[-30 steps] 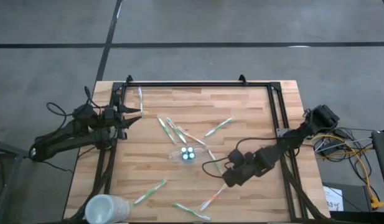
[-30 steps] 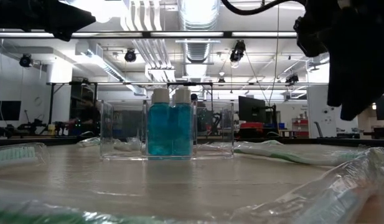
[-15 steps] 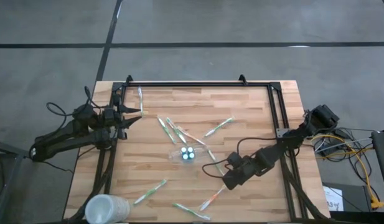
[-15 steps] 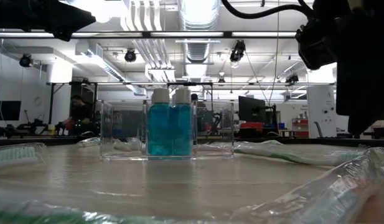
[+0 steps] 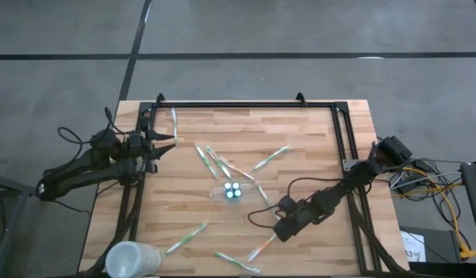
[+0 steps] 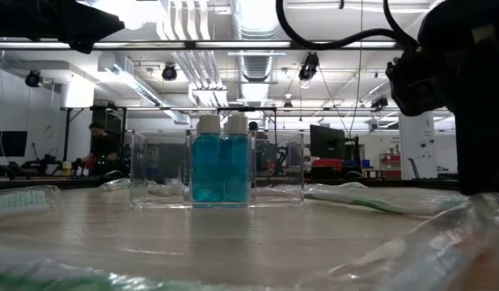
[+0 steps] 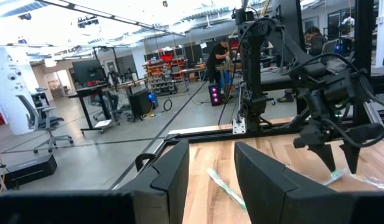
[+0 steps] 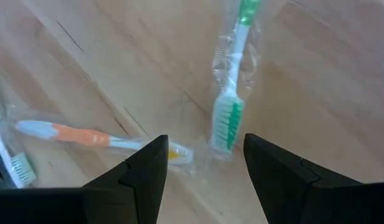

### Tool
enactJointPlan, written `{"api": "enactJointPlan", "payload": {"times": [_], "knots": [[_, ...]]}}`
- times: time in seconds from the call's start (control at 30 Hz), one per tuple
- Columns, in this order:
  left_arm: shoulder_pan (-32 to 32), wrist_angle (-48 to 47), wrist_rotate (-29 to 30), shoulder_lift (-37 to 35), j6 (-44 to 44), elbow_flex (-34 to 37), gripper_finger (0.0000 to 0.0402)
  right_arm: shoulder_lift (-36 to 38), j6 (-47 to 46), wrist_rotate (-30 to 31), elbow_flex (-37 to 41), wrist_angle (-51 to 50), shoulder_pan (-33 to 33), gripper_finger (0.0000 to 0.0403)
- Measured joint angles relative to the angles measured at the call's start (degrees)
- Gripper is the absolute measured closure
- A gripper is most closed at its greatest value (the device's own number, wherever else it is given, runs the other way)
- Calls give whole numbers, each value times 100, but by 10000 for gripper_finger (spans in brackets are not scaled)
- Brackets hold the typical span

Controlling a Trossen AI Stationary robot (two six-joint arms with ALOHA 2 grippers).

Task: Pick & Place toothbrushing station
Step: Put the green toothbrush into the transparent organizer

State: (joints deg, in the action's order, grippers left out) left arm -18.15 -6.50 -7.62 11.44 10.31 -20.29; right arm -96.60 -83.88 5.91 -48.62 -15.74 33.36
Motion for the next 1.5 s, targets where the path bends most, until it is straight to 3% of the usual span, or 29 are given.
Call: {"api": "enactJointPlan", "payload": {"times": [0.33,1.27,1.5], "knots": [[2,0,0,0,0,-1,268,9,-80,352,0,-21,-13,197],[2,0,-1,0,-1,-1,268,-79,-461,135,-15,-116,0,198],[2,0,1,0,-2,-1,268,-87,-465,133,-15,-156,0,233]]}}
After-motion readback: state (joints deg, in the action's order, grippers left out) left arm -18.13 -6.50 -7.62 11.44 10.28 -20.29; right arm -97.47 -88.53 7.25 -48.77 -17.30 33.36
